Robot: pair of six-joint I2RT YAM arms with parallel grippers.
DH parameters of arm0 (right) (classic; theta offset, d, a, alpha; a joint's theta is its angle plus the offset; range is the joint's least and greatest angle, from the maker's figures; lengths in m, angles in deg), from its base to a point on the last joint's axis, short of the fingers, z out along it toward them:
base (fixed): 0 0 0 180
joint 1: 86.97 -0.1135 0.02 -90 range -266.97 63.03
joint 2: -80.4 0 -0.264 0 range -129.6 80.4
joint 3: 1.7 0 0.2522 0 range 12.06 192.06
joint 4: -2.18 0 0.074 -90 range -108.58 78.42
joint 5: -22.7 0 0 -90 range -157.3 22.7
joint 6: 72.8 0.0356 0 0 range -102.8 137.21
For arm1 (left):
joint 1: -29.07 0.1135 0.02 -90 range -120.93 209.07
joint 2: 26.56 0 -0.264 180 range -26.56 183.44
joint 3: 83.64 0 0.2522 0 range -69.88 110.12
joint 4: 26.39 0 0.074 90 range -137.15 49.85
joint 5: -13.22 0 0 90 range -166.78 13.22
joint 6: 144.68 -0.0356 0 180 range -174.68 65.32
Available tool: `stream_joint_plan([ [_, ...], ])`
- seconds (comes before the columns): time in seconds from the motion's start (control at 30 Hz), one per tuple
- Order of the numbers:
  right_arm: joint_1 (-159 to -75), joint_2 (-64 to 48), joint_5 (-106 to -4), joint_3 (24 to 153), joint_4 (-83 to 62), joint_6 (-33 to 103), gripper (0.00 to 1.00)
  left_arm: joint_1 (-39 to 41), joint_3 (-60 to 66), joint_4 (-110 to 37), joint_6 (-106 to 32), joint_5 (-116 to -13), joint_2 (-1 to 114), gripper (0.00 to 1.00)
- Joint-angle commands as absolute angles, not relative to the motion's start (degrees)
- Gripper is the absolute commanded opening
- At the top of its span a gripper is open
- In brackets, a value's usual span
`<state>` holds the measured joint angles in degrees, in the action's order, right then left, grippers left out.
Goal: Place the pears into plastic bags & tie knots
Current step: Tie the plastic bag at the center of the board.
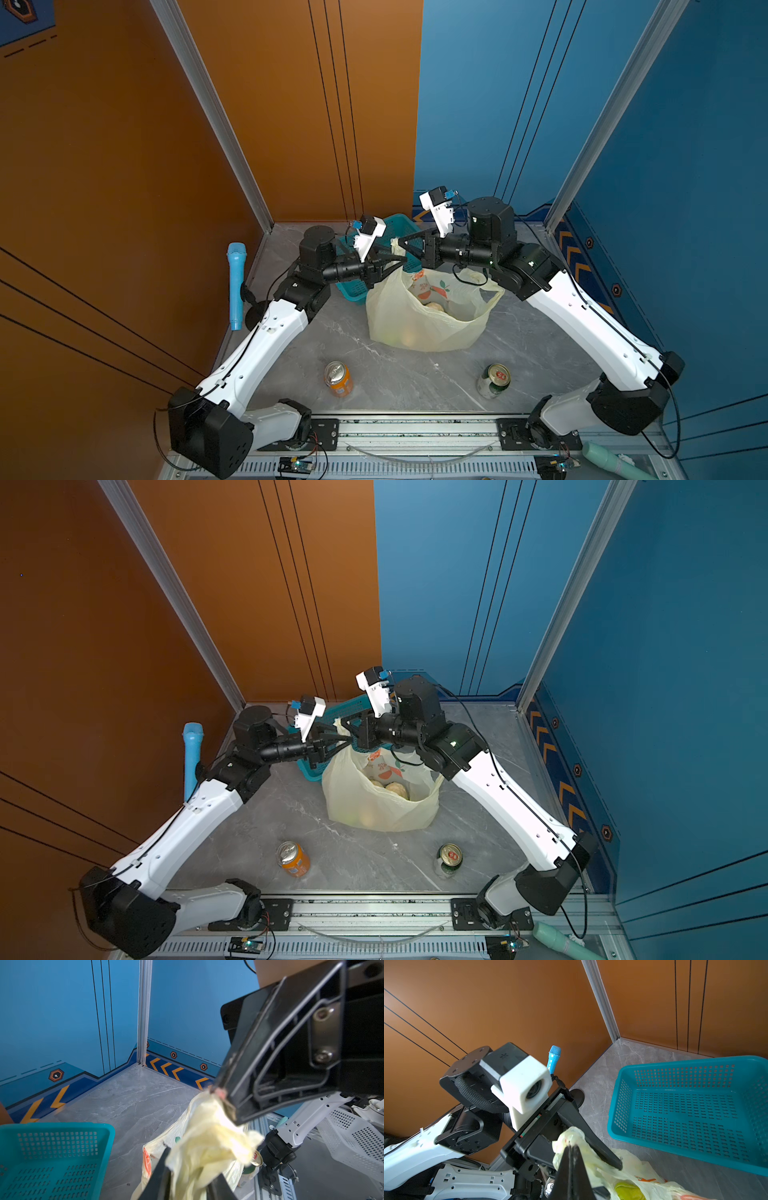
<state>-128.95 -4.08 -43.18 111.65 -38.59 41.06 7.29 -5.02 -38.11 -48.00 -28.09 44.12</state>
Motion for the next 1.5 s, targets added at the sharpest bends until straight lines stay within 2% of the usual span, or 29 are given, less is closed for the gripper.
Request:
stream_joint_plan([
  [0.0,-128.72,-2.1,-43.76,113.24,-38.67,40.36,0.0,7.86,-6.51,-36.56,-47.73,-25.82,43.49,0.21],
  [0.13,-128.6,-1.8,-44.25,113.41,-39.57,39.96,0.0,8.39,-6.32,-35.7,-47.31,-25.35,43.85,0.0],
  [0.17,-128.51,-1.52,-45.54,113.87,-40.84,39.32,0.03,8.62,-6.37,-35.52,-47.07,-25.55,43.84,0.0],
  [0.27,-127.58,0.84,-48.9,113.77,-44.82,36.11,0.34,9.35,-6.47,-35.18,-46.42,-25.78,43.76,0.0],
  [0.33,-124.17,3.74,-49.97,111.95,-46.63,33.42,0.49,9.76,-6.43,-35.53,-46.17,-26.23,43.6,0.0],
  [0.4,-121.21,7.46,-50.5,109.33,-48.38,31.08,0.61,10.25,-6.51,-35.76,-46.06,-26.61,43.37,0.0],
  [0.47,-116.98,11.4,-49.92,106.4,-50.26,30.59,0.65,10.9,-6.71,-35.97,-45.86,-27.44,43.01,0.0],
  [0.67,-108.08,21.96,-48.22,98.61,-59.78,31.04,0.66,12.11,-6.53,-35.78,-45.27,-27.45,43.05,0.0],
  [0.8,-107.19,27.29,-46.35,93.93,-64.25,33.82,0.65,12.54,-6.41,-35.93,-45.14,-27.38,42.98,0.0],
  [0.97,-107.19,27.87,-43.23,91.08,-65.82,39.88,0.64,12.89,-6.25,-36.44,-45.27,-27.0,43.14,0.0],
  [1.17,-107.49,24.88,-29.61,87.9,-59.38,47.31,0.66,12.98,-6.19,-35.61,-44.72,-26.7,43.56,0.0],
  [1.47,-108.02,20.98,-17.39,85.48,-42.09,57.24,0.63,12.81,-5.9,-33.57,-43.48,-26.41,44.49,0.0],
])
